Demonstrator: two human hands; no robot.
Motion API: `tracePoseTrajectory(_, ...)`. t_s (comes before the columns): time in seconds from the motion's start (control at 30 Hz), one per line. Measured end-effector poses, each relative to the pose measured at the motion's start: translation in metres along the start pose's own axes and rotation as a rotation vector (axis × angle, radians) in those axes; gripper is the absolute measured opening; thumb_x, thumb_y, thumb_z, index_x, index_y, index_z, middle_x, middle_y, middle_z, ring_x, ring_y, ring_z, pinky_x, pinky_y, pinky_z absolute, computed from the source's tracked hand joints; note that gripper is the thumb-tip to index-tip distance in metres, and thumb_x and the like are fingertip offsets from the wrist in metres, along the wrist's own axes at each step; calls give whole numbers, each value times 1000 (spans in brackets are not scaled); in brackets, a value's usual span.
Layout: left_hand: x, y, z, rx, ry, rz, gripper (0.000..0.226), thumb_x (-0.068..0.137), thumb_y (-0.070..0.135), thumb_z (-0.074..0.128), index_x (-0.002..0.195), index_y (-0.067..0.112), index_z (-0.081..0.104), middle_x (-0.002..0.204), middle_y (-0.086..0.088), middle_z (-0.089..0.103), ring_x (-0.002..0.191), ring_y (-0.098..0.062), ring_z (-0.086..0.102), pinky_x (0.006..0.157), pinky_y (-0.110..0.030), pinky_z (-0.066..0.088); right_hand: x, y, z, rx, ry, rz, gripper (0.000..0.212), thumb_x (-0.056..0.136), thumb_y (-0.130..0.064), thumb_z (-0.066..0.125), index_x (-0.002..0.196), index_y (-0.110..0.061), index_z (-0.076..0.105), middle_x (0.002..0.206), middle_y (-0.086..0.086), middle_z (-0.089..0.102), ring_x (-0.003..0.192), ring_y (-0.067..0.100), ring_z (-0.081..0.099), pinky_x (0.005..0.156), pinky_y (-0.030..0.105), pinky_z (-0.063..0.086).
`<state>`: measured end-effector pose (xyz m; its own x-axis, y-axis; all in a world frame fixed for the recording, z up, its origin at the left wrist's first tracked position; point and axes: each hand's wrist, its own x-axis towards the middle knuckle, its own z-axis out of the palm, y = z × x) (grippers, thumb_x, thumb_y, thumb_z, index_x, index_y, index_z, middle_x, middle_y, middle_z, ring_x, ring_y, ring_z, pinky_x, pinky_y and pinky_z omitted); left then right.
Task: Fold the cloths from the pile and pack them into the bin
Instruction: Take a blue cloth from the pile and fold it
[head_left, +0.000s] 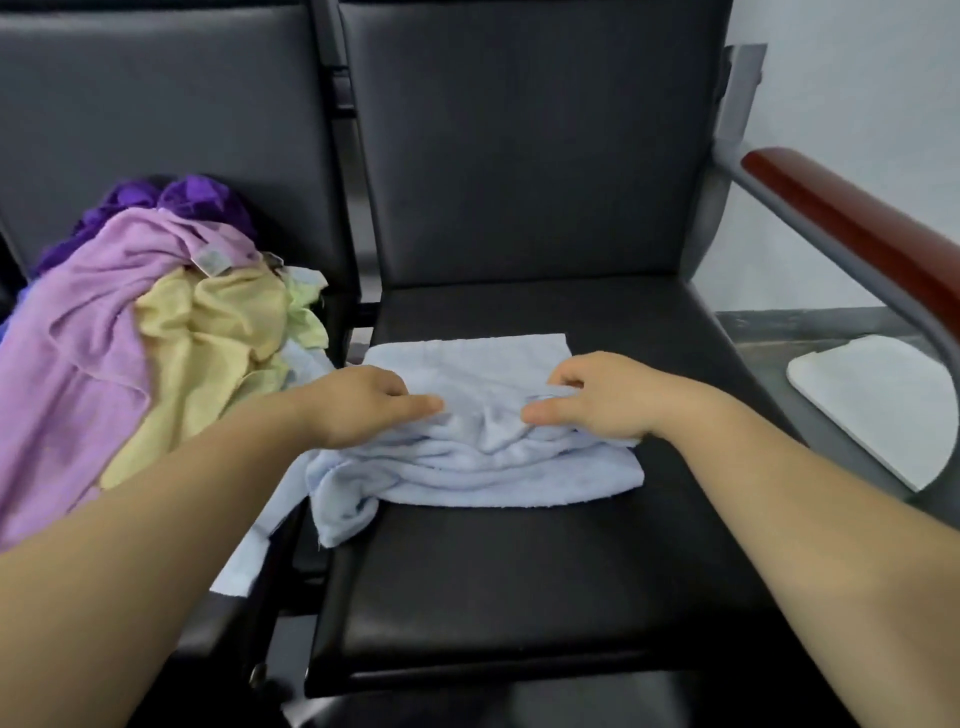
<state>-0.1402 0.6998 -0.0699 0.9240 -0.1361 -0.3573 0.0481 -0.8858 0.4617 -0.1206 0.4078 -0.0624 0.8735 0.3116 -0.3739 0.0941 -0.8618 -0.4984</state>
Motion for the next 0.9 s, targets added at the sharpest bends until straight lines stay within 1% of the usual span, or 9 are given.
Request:
tracePoseTrajectory(0.13, 3, -8, 10, 39, -103, -50, 46, 94, 45, 63, 63, 20, 39, 66, 3, 43, 63, -15, 41, 65, -31, 38, 11, 1, 14, -60, -44, 42, 59, 87, -73, 60, 69, -18, 47, 72, -1, 47, 64, 17, 46, 63, 32, 41)
tracePoseTrajectory(0.3, -17, -14, 5, -235, -452, -115, 18, 92, 31, 72, 80, 21, 63, 70, 11, 59, 67, -9, 55, 66, -28, 50, -8, -9, 5, -210, -313, 152, 37, 87, -45, 72, 67, -22, 50, 67, -6, 50, 60, 15, 47, 60, 29, 39)
tracePoseTrajectory(0.4, -24, -14, -2, -276, -361, -120, 26, 97, 42, 63, 88, 18, 65, 69, 12, 56, 65, -9, 51, 60, -24, 46, -13, -10, 1, -193, -285, 128, 37, 85, -45, 74, 70, -20, 51, 68, -7, 48, 64, 15, 45, 61, 29, 39)
tracePoseTrajectory(0.47, -27, -16, -8, -314, -291, -166, 38, 100, 51, 53, 104, 16, 70, 83, 8, 65, 74, -12, 57, 61, -24, 48, -11, -6, 0, -89, -172, 112, 36, 86, -44, 73, 73, -18, 51, 72, -2, 46, 67, 18, 44, 64, 33, 38)
tracePoseTrajectory(0.57, -29, -25, -10, -273, -165, -241, 41, 100, 56, 48, 114, 24, 69, 112, 1, 67, 101, -19, 64, 74, -30, 58, -7, -2, 2, 55, -16, 113, 36, 92, -42, 68, 84, -8, 60, 79, 14, 56, 73, 23, 52, 68, 36, 41)
tracePoseTrajectory(0.63, -25, -33, -11, -66, -82, -243, 38, 102, 51, 45, 115, 22, 67, 117, -1, 64, 108, -21, 61, 87, -35, 56, -4, 2, 4, 75, 45, 117, 34, 97, -40, 64, 102, -7, 71, 100, 15, 71, 90, 28, 67, 76, 37, 51)
tracePoseTrajectory(0.67, -22, -35, -12, 55, -41, -235, 36, 103, 47, 43, 113, 21, 67, 116, -3, 64, 107, -22, 59, 88, -34, 53, -2, 3, 5, 78, 75, 114, 31, 97, -38, 63, 103, -10, 74, 102, 12, 73, 94, 28, 69, 79, 37, 54)
tracePoseTrajectory(0.77, -17, -40, -12, 186, 72, -212, 30, 101, 41, 50, 90, 18, 66, 93, -4, 64, 81, -17, 56, 64, -27, 41, 2, 7, 8, 86, 132, 99, 22, 97, -32, 63, 92, -14, 74, 88, 4, 71, 80, 20, 63, 74, 33, 52)
tracePoseTrajectory(0.9, -15, -42, -9, 217, -22, -169, 18, 76, 29, 69, 76, 16, 57, 73, 3, 56, 66, -16, 49, 57, -26, 39, 8, 7, 13, 11, 112, 110, 22, 93, -36, 70, 92, -15, 74, 94, 5, 73, 84, 19, 66, 78, 34, 55)
